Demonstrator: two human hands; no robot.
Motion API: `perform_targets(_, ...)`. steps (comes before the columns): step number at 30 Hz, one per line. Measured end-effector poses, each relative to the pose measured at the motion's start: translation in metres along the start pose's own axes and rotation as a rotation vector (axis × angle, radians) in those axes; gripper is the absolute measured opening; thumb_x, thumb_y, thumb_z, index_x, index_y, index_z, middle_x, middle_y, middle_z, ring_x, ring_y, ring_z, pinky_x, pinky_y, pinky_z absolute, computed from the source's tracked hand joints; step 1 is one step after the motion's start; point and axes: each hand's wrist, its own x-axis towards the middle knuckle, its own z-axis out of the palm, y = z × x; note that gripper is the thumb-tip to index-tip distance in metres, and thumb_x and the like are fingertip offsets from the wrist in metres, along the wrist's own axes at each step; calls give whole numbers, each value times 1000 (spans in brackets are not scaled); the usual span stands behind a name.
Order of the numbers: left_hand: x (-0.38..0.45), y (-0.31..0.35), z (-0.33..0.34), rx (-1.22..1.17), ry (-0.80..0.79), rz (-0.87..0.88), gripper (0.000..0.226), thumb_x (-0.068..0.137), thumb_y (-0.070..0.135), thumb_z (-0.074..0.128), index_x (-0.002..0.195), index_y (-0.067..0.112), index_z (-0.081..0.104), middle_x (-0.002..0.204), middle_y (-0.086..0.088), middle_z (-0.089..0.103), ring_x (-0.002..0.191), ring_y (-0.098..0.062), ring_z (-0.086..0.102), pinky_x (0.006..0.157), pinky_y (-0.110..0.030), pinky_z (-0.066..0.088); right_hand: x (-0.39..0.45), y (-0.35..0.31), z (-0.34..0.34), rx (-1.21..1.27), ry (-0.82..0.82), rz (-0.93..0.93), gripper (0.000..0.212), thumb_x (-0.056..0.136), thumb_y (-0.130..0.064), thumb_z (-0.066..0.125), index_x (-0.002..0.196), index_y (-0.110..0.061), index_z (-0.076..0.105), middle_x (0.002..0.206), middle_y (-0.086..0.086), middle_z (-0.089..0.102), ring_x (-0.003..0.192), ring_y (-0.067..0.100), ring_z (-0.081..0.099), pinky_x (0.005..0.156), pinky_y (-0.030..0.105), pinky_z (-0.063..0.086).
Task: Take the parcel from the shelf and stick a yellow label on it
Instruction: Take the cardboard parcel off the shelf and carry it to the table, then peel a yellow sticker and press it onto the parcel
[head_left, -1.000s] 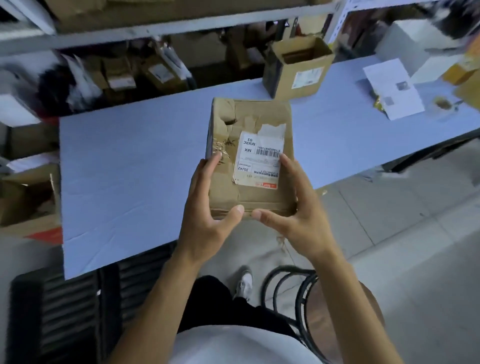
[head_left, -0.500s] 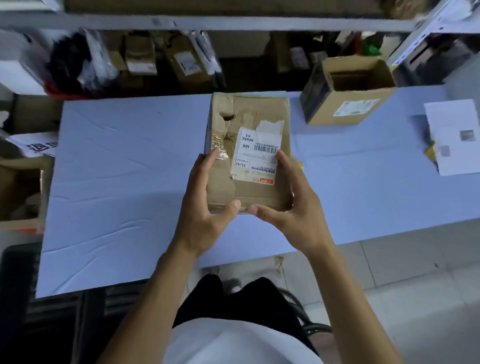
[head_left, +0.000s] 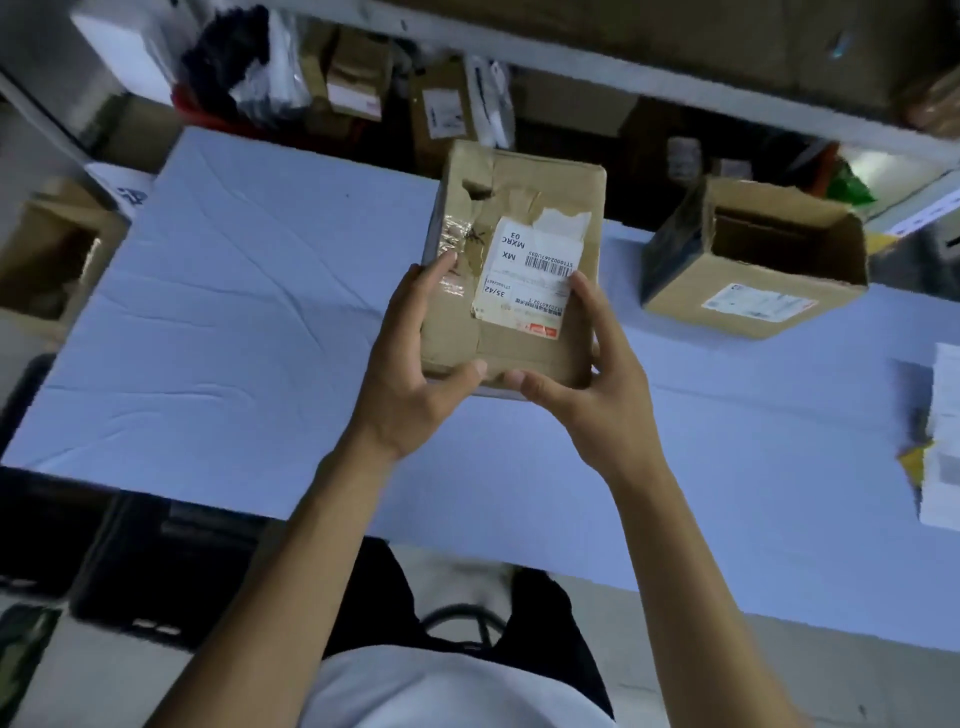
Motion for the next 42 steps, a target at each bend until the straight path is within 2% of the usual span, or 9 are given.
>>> perform_targets(6, -45, -9, 65, -64, 267, -145, 82, 73, 15, 64, 149, 26, 33, 151, 1, 43, 139, -17, 44, 110, -41, 45, 7, 31, -42, 8, -246, -6, 91, 69, -18, 87, 145, -37, 42, 146, -15, 46, 131, 12, 51, 100, 46, 53)
perform_targets(11, -82, -29, 89, -96, 333, -218, 82, 73, 9, 64, 148, 30, 35, 150, 0, 46, 136, -19, 48, 108, -48, 46, -23, 61, -43, 20, -283, 34, 92, 65, -23, 86, 145, -33, 42, 144, -14, 48, 128, 13, 53, 101, 47, 51)
perform_targets(18, -119, -105, 85, -92, 332, -170, 82, 72, 9, 62, 148, 27, 36, 148, 1, 48, 134, -15, 50, 109, -43, 46, -57, 129, 6, 47, -228, -10, 92, 67, -17, 88, 147, -29, 42, 144, -15, 49, 127, 5, 52, 104, 43, 50)
perform_targets(24, -145, -154, 73, -104, 307, -133, 82, 68, 21, 65, 144, 39, 38, 146, 3, 51, 132, -17, 52, 106, -47, 49, -81, 176, 46, 53, -191, -87, 92, 64, -35, 85, 145, -38, 42, 143, -20, 50, 130, 4, 52, 105, 43, 49)
perform_targets(30, -154, -187, 72, -143, 266, -102, 80, 71, 20, 64, 144, 37, 39, 141, 9, 54, 128, -12, 54, 111, -40, 44, -94, 196, 54, -17, -209, -189, 88, 71, -27, 87, 146, -36, 41, 140, -18, 53, 124, -5, 52, 97, 12, 47)
perform_targets(35, -159, -181, 71, -105, 236, -125, 73, 79, 15, 64, 145, 33, 41, 147, 1, 48, 134, -20, 48, 112, -38, 42, -98, 194, 52, -132, -193, -166, 94, 69, -43, 85, 149, -33, 37, 145, -13, 50, 128, 8, 51, 103, 26, 45)
perform_targets(37, -159, -179, 70, 26, 245, -86, 63, 88, 10, 61, 144, 34, 44, 153, -4, 39, 142, -24, 37, 118, -40, 33, -99, 193, 53, -153, -193, -161, 96, 68, -47, 84, 150, -33, 35, 148, -12, 48, 131, 11, 50, 105, 29, 46)
perform_targets(39, -160, -173, 77, 233, 269, -14, 51, 96, 7, 51, 138, 36, 51, 160, -7, 22, 150, -24, 19, 120, -30, 18, -100, 191, 54, -179, -173, -160, 97, 68, -50, 83, 151, -33, 35, 149, -10, 47, 133, 12, 48, 107, 32, 45)
perform_targets(42, -163, -173, 86, 404, 271, 28, 43, 101, 5, 41, 127, 29, 64, 162, -2, 18, 147, -26, 14, 116, -27, 19, -101, 191, 56, -238, -149, -166, 96, 69, -56, 79, 151, -34, 33, 153, -8, 44, 138, 16, 44, 112, 40, 41)
